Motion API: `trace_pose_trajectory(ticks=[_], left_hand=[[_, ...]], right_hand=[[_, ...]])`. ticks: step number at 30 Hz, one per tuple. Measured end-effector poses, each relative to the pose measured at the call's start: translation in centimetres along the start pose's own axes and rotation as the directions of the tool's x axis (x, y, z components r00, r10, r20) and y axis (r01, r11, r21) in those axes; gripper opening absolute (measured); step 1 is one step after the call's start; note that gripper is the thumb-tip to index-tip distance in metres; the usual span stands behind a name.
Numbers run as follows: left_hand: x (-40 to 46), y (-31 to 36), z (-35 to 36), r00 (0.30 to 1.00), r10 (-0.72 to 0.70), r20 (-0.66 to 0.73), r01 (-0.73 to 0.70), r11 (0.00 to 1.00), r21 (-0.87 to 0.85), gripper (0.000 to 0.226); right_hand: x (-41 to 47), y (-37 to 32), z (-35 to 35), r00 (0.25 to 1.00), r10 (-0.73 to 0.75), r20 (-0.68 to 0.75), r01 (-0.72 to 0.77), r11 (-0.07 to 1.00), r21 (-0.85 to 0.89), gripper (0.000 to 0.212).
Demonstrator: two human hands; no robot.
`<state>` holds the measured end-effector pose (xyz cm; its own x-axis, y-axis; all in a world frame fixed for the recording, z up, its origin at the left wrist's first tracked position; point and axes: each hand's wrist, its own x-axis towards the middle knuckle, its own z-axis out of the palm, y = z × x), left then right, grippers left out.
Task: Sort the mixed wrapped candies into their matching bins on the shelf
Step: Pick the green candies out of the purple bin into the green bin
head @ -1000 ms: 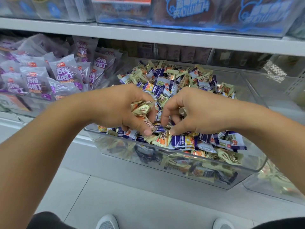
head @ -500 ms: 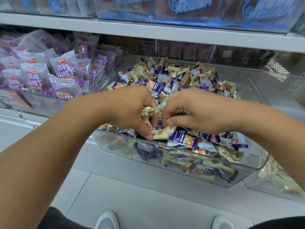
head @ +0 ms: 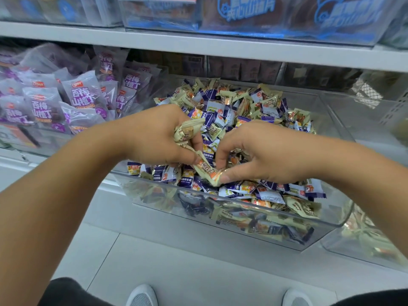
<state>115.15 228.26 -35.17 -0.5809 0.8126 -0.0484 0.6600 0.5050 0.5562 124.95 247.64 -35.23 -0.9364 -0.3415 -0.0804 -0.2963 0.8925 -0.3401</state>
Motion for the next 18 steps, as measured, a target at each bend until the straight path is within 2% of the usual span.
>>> trace_pose_trajectory(ticks=[5,8,10,13,16,18], left_hand=[[-0.2,0.0,-0.1,0.999,0.020,-0.046,-0.023,0.998,-0.054,0.013],[-0.1,0.1,-0.2,0.997,0.036,-0.068,-0.040,0.998,-0.058,0.014],[0.0,0.4,-0.1,0.992,0.067,-0.104,-0.074,0.995,-0.065,0.018],[0.4,1.7,0.5,0.986,0.113,-0.119,-0.122,0.990,-0.073,0.023],[0.7,2.8,1.5,0.991,0.121,-0.054,-0.126,0.985,-0.115,0.025],[1.0,3.1,2.0,0.995,0.091,-0.028,-0.095,0.982,-0.165,0.024]], right_hand=[[-1.5,1.0,-1.8,0.988,0.060,-0.145,-0.033,0.982,0.184,0.015],[-2.5,1.1,-2.7,0.985,0.110,-0.130,-0.104,0.993,0.051,0.022],[-3.2,0.6,-3.0,0.988,0.142,-0.068,-0.143,0.990,-0.016,0.020],[-3.7,-0.7,-3.5,0.958,0.282,0.057,-0.274,0.955,-0.114,0.036],[-4.0,-1.4,-3.4,0.875,0.425,0.234,-0.360,0.892,-0.272,0.055],[-3.9,-1.2,-3.2,0.786,0.496,0.368,-0.412,0.865,-0.286,0.052]])
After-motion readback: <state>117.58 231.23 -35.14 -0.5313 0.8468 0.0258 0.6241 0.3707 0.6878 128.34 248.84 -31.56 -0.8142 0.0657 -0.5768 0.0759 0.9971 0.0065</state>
